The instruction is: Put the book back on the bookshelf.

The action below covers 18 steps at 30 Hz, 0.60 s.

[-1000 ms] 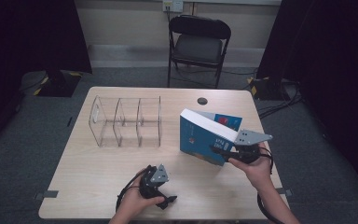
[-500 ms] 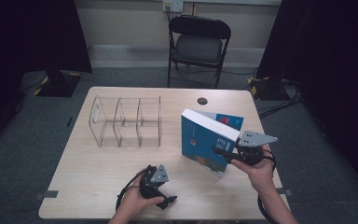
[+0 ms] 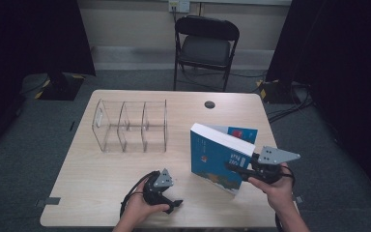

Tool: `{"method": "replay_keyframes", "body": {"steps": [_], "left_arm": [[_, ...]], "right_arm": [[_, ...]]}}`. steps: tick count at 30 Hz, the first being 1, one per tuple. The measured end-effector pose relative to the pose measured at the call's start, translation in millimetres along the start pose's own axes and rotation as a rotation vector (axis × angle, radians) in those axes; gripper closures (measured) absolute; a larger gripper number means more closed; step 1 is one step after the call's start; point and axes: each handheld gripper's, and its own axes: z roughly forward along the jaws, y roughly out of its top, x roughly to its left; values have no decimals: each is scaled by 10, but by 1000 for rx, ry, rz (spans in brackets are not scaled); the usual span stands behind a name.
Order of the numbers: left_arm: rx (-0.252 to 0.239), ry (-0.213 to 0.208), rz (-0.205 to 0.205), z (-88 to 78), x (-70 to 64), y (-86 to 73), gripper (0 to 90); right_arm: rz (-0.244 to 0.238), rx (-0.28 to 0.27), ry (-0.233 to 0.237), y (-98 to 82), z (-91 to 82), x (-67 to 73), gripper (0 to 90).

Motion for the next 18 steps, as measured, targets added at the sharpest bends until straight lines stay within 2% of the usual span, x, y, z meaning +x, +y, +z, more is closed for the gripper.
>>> {"method": "replay_keyframes", "body": {"steps": [1, 2, 4, 5, 6, 9, 14, 18], "left_arm": [[13, -19, -39, -17, 35, 16, 160], [13, -19, -39, -17, 35, 16, 157], [26, -13, -77, -30, 60, 55, 164], [31, -17, -75, -50, 76, 86, 158], [24, -19, -82, -82, 90, 136, 161], [4, -31, -76, -126, 112, 209, 161], [10, -56, -85, -183, 168, 392, 160], [15, -65, -68, -197, 192, 491, 161]], "right_arm": [[7, -15, 12, -64, -64, 20, 625], [7, -15, 12, -64, -64, 20, 625], [8, -27, 18, -134, -114, 26, 624], [4, -39, 24, -161, -133, 25, 623], [-17, -28, 38, -153, -151, 49, 623], [-27, -25, 49, -148, -149, 55, 622], [-21, -23, 52, -147, -147, 15, 621], [-23, -22, 53, -146, -146, 16, 621]]}}
